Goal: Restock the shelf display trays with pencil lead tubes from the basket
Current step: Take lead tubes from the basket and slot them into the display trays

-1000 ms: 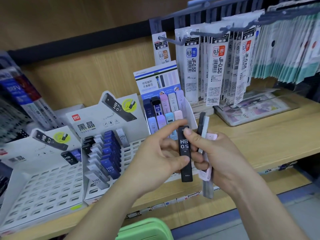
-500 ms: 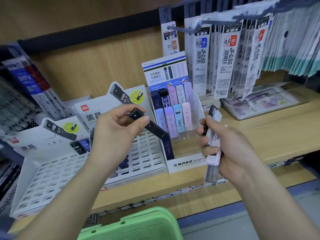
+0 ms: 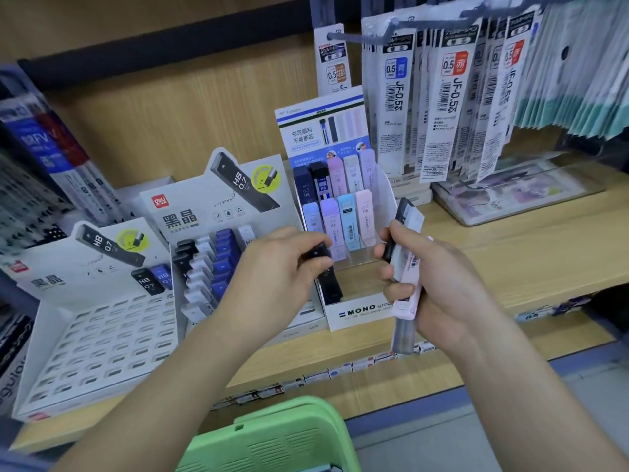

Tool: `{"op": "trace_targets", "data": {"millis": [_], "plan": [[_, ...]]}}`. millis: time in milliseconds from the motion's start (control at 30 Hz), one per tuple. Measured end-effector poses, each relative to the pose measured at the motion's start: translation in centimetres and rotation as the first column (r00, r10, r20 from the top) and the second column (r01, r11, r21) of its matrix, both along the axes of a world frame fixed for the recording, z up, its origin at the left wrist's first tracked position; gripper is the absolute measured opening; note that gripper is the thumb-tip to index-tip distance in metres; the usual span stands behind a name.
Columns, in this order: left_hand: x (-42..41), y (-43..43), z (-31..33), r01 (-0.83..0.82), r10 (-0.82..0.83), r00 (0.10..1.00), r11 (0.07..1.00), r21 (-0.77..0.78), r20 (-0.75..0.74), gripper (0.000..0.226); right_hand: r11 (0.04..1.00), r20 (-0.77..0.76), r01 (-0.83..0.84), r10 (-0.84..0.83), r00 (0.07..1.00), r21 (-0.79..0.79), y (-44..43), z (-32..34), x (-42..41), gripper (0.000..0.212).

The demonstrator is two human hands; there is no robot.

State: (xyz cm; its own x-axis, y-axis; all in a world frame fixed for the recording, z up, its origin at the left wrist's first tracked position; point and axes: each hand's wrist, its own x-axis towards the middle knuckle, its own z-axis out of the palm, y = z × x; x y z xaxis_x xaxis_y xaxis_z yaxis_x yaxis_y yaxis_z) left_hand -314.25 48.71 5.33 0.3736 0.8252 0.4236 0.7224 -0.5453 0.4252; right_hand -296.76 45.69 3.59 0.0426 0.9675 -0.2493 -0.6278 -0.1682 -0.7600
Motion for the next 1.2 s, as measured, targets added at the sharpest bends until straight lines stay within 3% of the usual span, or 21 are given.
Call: {"op": "trace_targets", "data": {"millis": [100,167,267,367,433,700,800,1033,1100,1200], "plan": [[0.3,0.3,0.4,-0.012,0.013,0.998,1.0,0.019,-0.061,0.026,1.0,-0.002,-0.007,0.007,1.0,-0.002,0.1,-0.2,0.0,0.015],[0.5,0.3,0.7,-0.048,0.049,0.999,0.999,0.02,-0.021,0.026,1.0,0.008,-0.019,0.019,1.0,-0.001,0.1,-0.2,0.2,0.013],[0.1,0.3,1.3,-0.104,0.116,0.975,0.992,-0.072,0.19,0.02,0.998,0.079,-0.061,0.061,0.995,0.003,0.1,-0.3,0.2,0.01],[-1.0,0.4,2.1,-0.037,0.093,0.905,0.989,-0.14,0.415,0.024,0.993,0.133,-0.119,0.117,0.984,0.013,0.0,-0.4,-0.1,0.012],[-2.3,0.5,2.8,-0.014,0.078,0.87,0.991,-0.134,0.487,0.027,0.985,0.129,-0.17,0.166,0.978,0.02,0.0,-0.3,-0.6,0.017],[-8.6,-0.9,3.3,-0.211,0.228,0.901,0.974,-0.085,0.368,0.029,0.95,0.242,-0.311,0.297,0.924,0.021,-0.4,-0.2,-5.1,0.015],[-9.9,-1.6,2.9,-0.259,0.26,0.91,0.965,-0.047,0.324,0.025,0.957,0.296,-0.291,0.272,0.916,0.019,-0.4,-0.5,-6.5,0.013],[-8.2,1.3,3.8,-0.263,0.262,0.884,0.963,-0.051,0.387,0.023,0.981,0.406,-0.191,0.164,0.899,0.027,0.1,-1.1,-8.4,0.008],[-7.5,3.0,3.9,-0.241,0.24,0.926,0.97,-0.032,0.293,0.012,0.987,0.383,-0.158,0.135,0.914,0.028,0.2,-1.0,-8.3,0.01],[-6.4,5.1,3.0,-0.207,0.207,0.978,0.978,0.007,-0.018,0.017,0.993,0.342,-0.113,0.098,0.935,0.026,0.3,-1.0,-7.8,0.011]]}}
